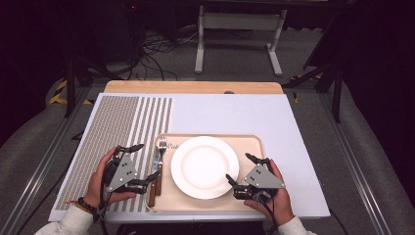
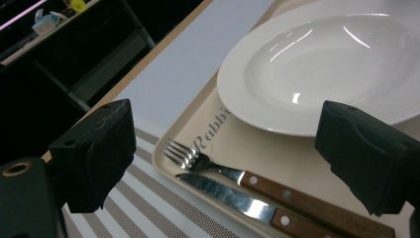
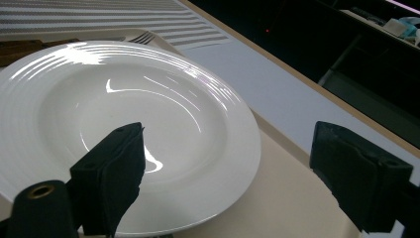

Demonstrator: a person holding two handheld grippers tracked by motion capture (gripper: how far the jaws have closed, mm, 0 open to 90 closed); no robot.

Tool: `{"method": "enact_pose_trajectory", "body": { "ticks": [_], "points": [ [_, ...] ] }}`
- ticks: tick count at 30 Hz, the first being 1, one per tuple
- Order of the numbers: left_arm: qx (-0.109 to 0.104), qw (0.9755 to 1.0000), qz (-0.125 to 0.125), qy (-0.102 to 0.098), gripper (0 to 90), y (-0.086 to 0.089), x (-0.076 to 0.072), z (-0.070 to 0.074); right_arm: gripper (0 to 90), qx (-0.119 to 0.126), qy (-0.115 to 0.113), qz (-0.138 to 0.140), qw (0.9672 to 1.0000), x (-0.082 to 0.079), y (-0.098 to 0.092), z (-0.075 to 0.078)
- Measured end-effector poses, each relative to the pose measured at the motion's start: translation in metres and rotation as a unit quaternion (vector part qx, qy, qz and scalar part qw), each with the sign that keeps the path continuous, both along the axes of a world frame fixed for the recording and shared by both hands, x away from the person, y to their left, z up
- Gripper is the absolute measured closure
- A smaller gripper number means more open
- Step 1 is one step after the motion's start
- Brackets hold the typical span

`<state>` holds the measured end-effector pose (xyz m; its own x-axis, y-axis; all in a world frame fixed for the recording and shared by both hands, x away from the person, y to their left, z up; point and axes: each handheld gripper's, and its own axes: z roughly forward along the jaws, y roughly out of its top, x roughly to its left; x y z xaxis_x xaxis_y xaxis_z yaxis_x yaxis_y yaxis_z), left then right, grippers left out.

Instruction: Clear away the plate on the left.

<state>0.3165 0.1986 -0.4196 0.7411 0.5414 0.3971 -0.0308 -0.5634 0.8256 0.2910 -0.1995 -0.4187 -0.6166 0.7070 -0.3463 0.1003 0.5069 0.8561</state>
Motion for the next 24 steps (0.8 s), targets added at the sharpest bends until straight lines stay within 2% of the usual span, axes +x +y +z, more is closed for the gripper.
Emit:
{"method": "enact_pose_trajectory", "body": {
  "ticks": [3, 6, 10, 24],
  "points": [
    [-0.011, 0.9999, 0.005, 0.007, 9.0, 0.007, -0.002, -0.001, 15.0, -0.001, -0.001, -0.002, 1.0, -0.001, -0.001, 0.0],
    [-0.01, 0.9999, 0.007, 0.009, 8.7, 0.011, -0.003, -0.002, 15.0, -0.002, -0.002, -0.002, 1.0, -0.001, 0.0, 0.0],
    [-0.007, 0.9996, 0.022, 0.013, 7.8, 0.022, -0.007, -0.006, 15.0, -0.002, -0.001, -0.004, 1.0, -0.002, -0.001, 0.0],
    [-0.037, 0.9972, 0.056, 0.033, 7.9, 0.057, -0.023, -0.018, 14.8, -0.003, -0.001, -0.01, 0.9999, -0.003, -0.005, 0.0]
  ]
}}
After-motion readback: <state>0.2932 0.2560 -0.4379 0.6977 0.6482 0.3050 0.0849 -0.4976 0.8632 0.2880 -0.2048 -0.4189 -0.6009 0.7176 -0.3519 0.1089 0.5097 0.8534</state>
